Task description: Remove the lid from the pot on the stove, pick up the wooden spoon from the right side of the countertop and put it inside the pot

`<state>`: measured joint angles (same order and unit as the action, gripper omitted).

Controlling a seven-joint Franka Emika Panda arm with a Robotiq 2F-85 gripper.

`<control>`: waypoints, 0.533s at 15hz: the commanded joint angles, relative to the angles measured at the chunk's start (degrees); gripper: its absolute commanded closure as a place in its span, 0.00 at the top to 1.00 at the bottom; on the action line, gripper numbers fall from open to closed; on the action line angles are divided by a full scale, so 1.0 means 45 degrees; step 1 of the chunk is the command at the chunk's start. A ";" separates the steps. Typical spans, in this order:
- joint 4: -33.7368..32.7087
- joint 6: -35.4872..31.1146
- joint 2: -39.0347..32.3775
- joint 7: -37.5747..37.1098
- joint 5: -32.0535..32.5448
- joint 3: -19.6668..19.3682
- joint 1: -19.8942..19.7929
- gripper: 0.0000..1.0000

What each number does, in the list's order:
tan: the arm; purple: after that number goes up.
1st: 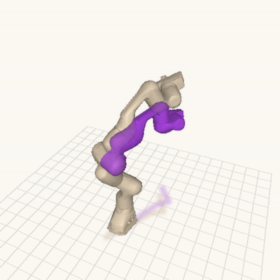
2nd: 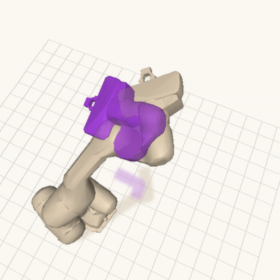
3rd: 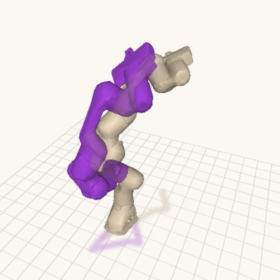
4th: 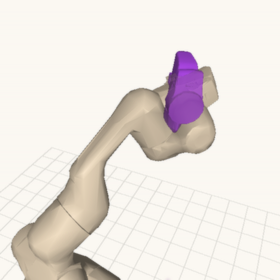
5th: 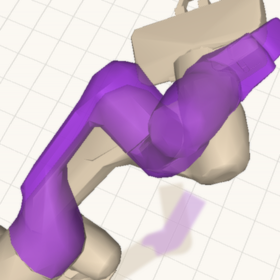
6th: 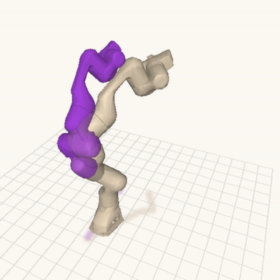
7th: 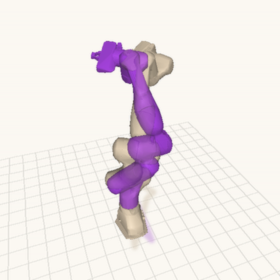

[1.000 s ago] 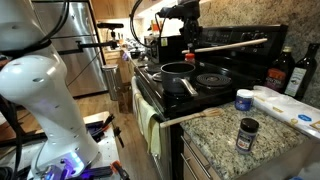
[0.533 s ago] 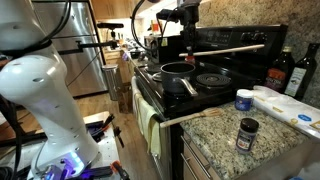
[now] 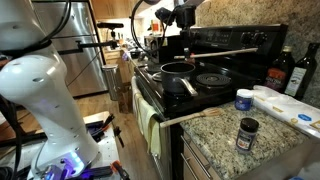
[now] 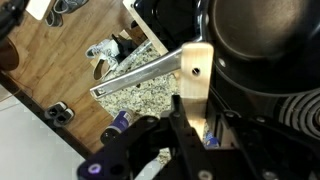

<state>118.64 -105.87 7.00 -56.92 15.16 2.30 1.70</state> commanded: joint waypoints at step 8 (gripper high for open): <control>0.0882 -0.0463 0.0838 0.4648 -0.0458 -0.0027 -0.0015 0.13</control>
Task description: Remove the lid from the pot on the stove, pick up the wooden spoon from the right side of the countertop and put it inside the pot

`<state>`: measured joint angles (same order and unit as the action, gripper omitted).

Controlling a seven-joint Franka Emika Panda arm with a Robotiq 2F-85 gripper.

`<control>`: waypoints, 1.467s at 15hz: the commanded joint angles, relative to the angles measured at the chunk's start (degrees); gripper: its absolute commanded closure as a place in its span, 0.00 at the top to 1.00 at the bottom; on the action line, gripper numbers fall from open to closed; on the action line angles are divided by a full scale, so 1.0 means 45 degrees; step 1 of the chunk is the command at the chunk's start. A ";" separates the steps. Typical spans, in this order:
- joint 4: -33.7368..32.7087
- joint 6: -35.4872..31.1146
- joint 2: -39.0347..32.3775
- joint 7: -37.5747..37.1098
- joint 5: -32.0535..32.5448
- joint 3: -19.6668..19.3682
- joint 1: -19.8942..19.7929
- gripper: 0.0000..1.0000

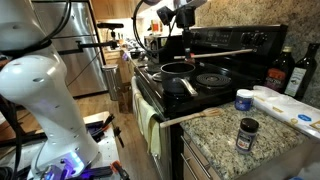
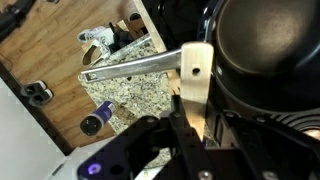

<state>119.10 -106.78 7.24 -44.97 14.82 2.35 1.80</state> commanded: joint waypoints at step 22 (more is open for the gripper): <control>0.2024 0.1785 0.2693 1.4235 -0.0274 -0.0356 0.0729 0.13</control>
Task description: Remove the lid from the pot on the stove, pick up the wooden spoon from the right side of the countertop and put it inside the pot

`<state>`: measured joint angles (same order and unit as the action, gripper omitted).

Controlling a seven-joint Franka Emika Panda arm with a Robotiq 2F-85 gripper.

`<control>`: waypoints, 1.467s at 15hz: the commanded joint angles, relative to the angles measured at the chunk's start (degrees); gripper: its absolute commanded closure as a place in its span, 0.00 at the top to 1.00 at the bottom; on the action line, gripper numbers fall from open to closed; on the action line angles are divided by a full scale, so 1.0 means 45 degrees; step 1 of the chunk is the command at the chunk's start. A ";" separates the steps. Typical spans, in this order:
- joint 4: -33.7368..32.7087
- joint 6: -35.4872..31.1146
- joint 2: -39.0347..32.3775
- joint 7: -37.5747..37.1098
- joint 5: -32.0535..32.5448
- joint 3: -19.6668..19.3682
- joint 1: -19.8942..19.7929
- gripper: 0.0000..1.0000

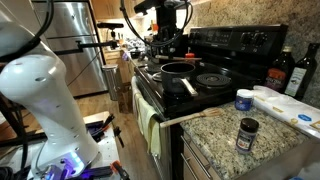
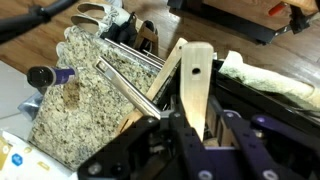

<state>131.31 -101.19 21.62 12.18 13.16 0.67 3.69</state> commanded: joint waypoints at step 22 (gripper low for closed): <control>-0.3427 0.2802 -0.4308 0.9262 0.2692 0.0966 0.0960 0.31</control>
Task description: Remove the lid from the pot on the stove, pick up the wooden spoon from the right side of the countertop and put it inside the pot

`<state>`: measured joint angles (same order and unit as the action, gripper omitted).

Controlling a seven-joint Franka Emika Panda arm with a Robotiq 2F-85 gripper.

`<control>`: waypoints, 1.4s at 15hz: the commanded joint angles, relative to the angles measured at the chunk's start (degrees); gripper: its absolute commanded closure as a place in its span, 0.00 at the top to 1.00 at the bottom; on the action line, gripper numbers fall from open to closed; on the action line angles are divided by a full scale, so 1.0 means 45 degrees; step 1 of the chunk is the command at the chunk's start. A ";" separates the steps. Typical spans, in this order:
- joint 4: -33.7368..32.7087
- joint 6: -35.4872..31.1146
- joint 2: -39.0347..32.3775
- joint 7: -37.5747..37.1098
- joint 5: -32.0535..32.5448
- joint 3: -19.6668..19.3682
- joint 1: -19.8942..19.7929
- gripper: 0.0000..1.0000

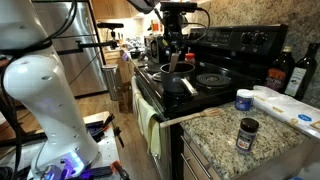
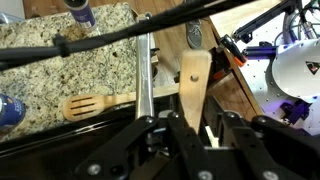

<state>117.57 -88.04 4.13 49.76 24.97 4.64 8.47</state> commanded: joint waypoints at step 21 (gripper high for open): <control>-0.0522 -0.1463 0.0278 0.0008 -0.3702 -0.0167 -0.0304 1.00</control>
<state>117.53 -95.72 6.51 56.26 12.59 3.42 7.63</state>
